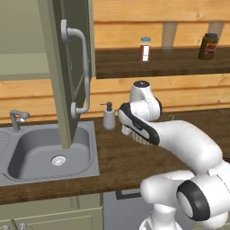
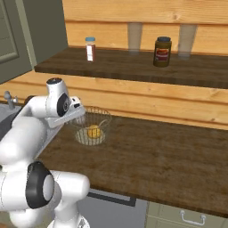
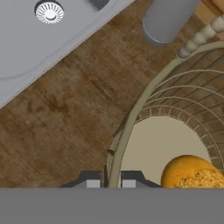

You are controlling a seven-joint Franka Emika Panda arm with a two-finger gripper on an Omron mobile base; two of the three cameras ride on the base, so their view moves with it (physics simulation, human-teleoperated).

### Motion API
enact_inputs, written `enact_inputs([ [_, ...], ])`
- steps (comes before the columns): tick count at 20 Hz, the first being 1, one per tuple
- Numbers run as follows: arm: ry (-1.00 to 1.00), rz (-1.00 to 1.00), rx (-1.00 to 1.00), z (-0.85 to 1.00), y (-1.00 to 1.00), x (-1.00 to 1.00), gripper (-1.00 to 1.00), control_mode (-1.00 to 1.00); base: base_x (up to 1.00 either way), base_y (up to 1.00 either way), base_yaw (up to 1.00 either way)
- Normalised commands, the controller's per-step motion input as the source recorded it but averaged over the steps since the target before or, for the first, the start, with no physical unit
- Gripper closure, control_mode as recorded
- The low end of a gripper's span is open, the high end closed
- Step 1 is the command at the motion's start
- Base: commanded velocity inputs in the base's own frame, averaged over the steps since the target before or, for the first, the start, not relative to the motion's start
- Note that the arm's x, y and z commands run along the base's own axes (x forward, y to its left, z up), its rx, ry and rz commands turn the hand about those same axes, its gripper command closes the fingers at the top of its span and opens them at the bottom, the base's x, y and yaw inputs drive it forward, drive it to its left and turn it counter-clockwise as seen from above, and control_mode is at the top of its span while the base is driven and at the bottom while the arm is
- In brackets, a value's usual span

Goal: Open the cabinet, pick up the bread from the cabinet and place it in the basket. Then move the basket to the dining counter.

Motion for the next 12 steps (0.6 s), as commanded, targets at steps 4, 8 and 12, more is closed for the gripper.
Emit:
enact_inputs([
  [4,0.0,0.12,0.0,0.75,0.0,-0.77,1.0,-1.0,0.0,0.0,0.0],
  [8,0.0,0.11,0.0,0.68,0.0,-0.92,1.0,-1.0,0.0,0.0,0.0],
  [12,-0.01,0.11,-0.02,0.43,0.0,-0.88,1.0,-1.0,0.0,0.0,0.0],
])
